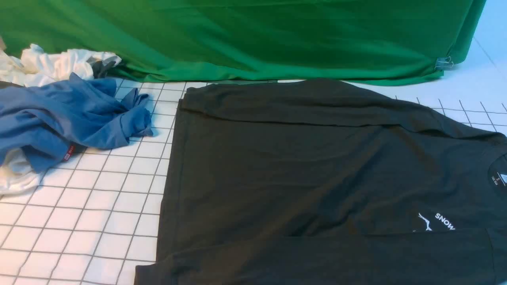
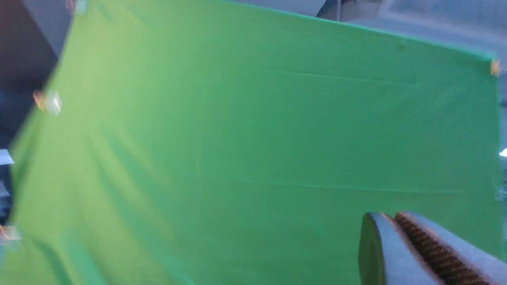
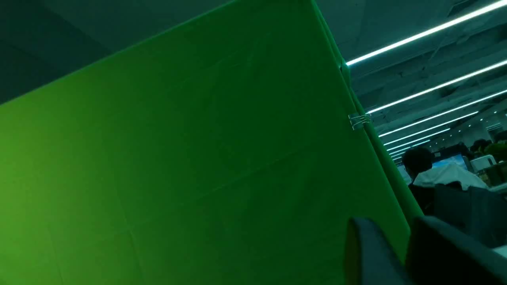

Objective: Fold a long-sleeved shirt over a white checkered tablecloth.
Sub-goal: 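Grasp the left edge of the dark T-shirt lying flat on the table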

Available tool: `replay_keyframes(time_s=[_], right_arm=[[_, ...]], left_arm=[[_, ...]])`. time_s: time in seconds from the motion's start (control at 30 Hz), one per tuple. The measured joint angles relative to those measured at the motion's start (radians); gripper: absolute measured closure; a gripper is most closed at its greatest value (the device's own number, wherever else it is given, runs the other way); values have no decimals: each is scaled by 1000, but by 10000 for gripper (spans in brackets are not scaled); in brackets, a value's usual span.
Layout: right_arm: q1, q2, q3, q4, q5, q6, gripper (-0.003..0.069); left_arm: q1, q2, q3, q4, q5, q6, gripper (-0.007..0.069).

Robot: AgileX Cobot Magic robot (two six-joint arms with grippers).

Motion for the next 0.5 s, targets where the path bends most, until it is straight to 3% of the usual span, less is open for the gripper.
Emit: replay_keyframes(time_s=[0.1, 0.17, 0.3, 0.43, 0.5], right_arm=[[0, 37, -54, -2, 109, -11, 552], [0, 103, -157, -3, 266, -93, 628], [2, 263, -322, -5, 504, -288, 643], [23, 402, -405, -6, 611, -380, 643], [63, 534, -456, -6, 716, -433, 643]], left_arm=[[0, 26, -123, 52, 186, -54, 634], [0, 144, -296, 85, 410, -68, 634], [0, 387, -486, 91, 592, -50, 634], [0, 633, -589, 42, 748, -24, 634], [0, 795, -637, -90, 862, 63, 634]])
